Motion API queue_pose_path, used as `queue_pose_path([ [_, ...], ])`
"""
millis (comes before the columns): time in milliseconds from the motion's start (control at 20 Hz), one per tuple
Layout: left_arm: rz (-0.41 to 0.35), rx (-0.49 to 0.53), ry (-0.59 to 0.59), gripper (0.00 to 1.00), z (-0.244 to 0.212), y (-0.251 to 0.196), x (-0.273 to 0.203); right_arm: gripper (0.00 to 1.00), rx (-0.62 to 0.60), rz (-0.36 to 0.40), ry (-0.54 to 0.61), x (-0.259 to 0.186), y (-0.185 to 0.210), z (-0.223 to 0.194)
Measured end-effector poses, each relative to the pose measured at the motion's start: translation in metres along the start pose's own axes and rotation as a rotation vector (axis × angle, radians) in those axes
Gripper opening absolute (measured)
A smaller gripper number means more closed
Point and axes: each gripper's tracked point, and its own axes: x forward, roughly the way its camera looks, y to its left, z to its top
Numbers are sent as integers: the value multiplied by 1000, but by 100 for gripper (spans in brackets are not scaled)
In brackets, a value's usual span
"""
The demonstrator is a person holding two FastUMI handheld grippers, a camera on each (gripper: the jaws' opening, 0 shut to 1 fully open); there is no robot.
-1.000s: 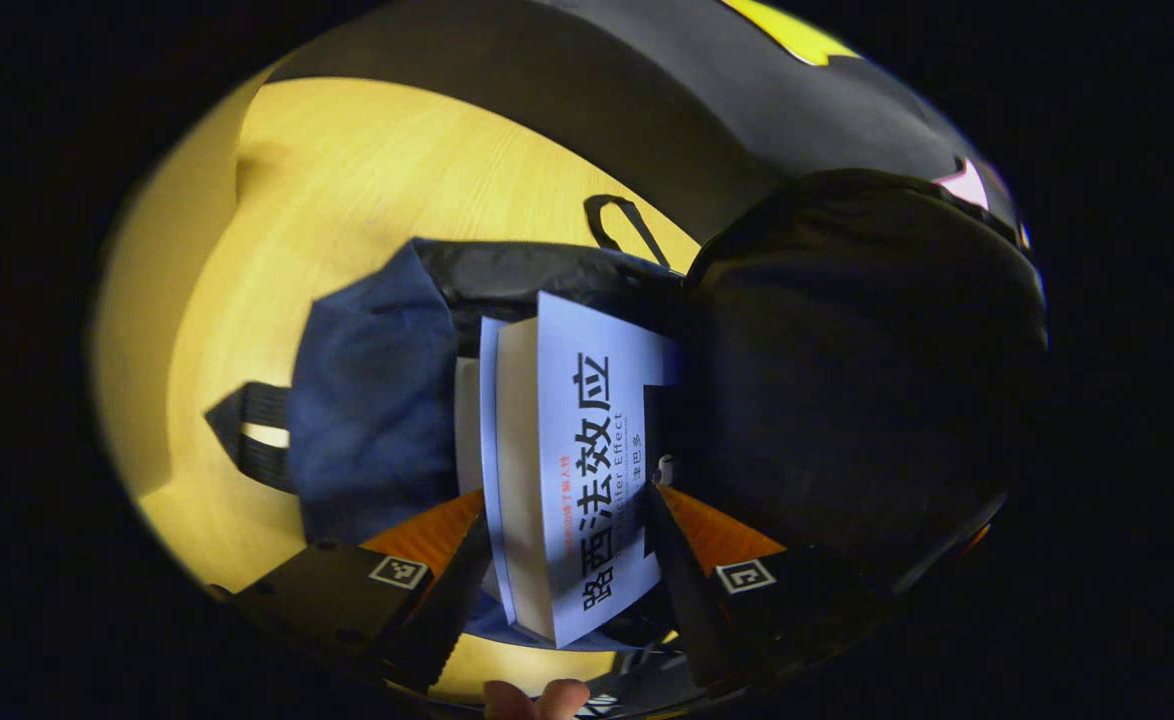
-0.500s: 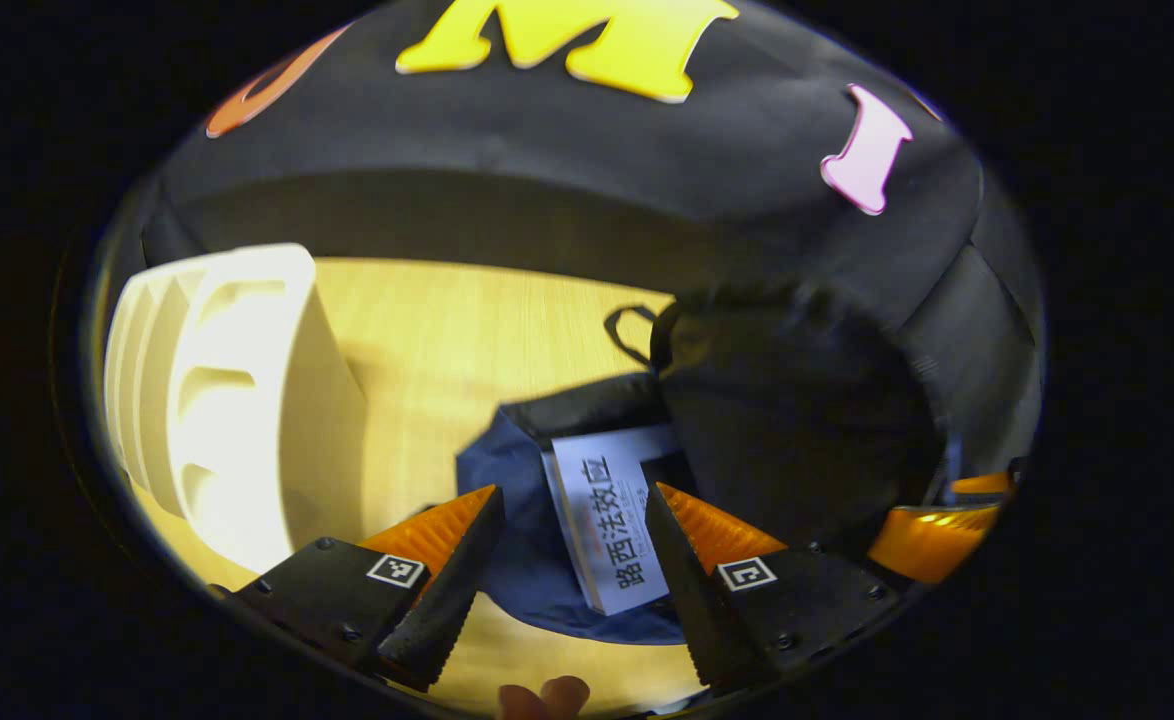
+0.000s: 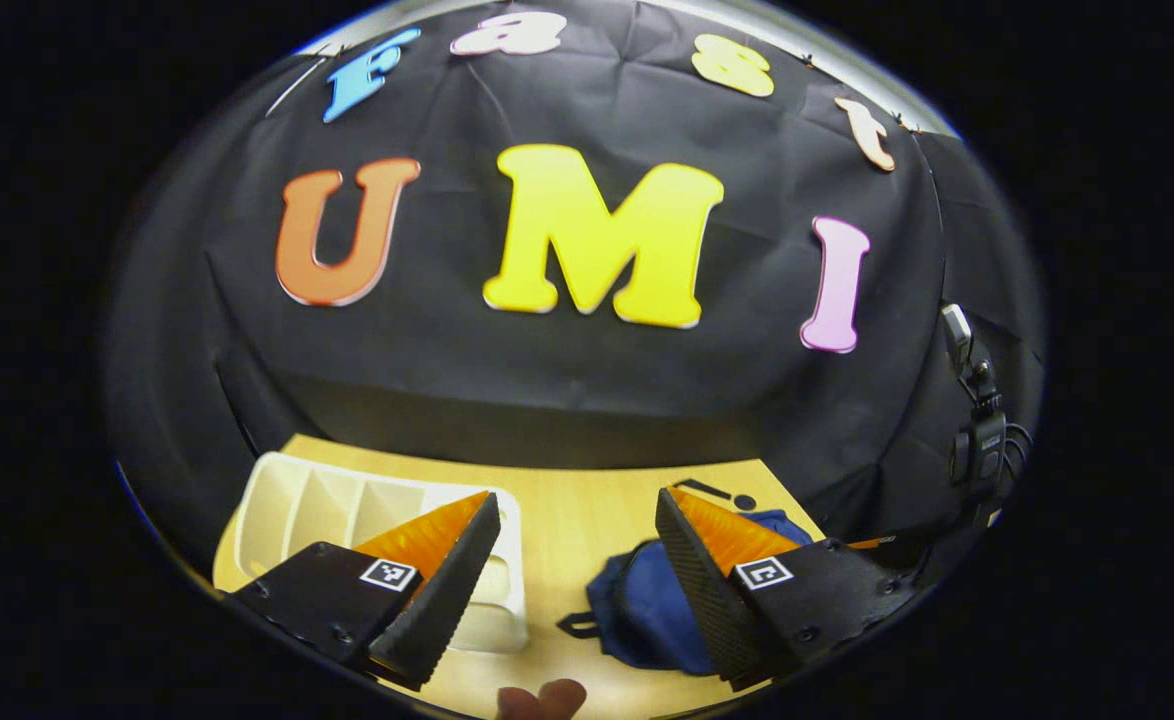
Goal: Open the schoolbag, grab two books from the bookshelf and put them into the schoolbag.
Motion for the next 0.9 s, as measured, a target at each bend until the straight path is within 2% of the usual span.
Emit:
queue_pose_path([
  [100,22,46,-90,98,31,17,-17,97,-20,-46,-161,-21,11,34],
  [200,26,39,-181,98,67,22,-41,97,-46,-99,-355,-50,25,77],
  [250,25,33,-223,98,83,26,-51,100,-63,-128,-455,-68,33,98],
  [350,40,38,-267,98,104,38,-68,96,-95,-148,-597,-98,58,121],
  [650,91,22,-297,98,106,63,-112,95,-145,-130,-680,-137,108,102],
  [800,87,-53,-287,98,91,67,-122,95,-126,-136,-712,-152,120,85],
  [850,76,-66,-292,100,90,70,-128,95,-118,-131,-718,-154,124,81],
  [900,71,-61,-312,98,92,74,-132,96,-114,-120,-718,-155,130,76],
])
